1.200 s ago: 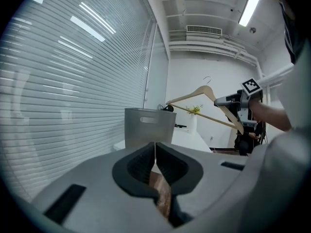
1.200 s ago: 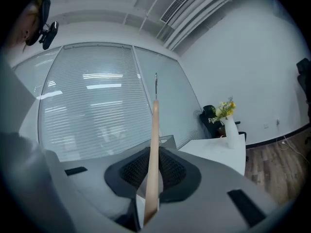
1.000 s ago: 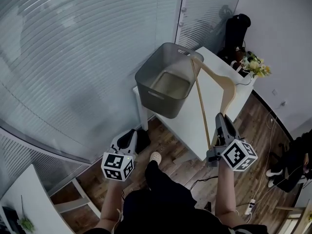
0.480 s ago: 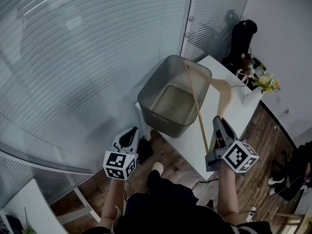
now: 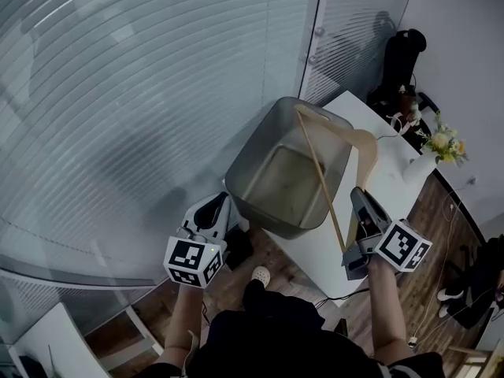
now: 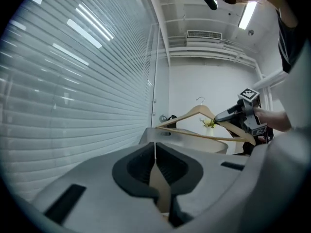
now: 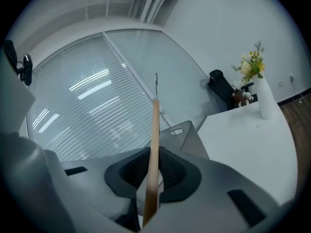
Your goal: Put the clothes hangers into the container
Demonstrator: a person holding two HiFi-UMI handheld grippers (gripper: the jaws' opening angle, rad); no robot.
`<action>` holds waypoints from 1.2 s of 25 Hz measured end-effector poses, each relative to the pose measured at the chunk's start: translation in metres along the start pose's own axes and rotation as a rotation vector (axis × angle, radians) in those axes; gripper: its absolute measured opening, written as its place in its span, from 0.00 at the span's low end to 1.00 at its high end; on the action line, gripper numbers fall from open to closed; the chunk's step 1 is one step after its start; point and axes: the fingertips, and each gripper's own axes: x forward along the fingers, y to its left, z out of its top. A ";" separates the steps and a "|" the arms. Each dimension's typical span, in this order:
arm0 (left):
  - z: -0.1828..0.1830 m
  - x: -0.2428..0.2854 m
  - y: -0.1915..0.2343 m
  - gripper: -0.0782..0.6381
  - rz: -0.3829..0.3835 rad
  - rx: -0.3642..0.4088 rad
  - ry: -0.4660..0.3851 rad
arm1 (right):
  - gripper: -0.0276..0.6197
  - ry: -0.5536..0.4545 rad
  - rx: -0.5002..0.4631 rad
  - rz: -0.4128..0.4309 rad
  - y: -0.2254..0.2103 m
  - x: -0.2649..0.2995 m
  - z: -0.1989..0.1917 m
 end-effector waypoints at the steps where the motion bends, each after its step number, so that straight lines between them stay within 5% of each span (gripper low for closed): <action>1: 0.005 0.005 0.001 0.13 -0.007 0.006 -0.010 | 0.15 0.004 0.023 0.035 0.004 0.006 0.000; 4: 0.023 0.017 0.000 0.13 -0.032 0.025 -0.039 | 0.15 0.036 0.041 0.025 0.001 0.013 -0.001; 7: 0.043 0.029 -0.005 0.13 -0.073 0.044 -0.069 | 0.15 0.050 0.061 0.115 0.014 0.025 0.003; 16: 0.065 0.067 -0.005 0.13 -0.152 0.056 -0.118 | 0.15 0.130 0.061 -0.094 -0.023 0.036 0.004; 30: 0.056 0.083 0.006 0.13 -0.208 0.030 -0.134 | 0.16 0.329 0.097 -0.131 -0.022 0.077 -0.023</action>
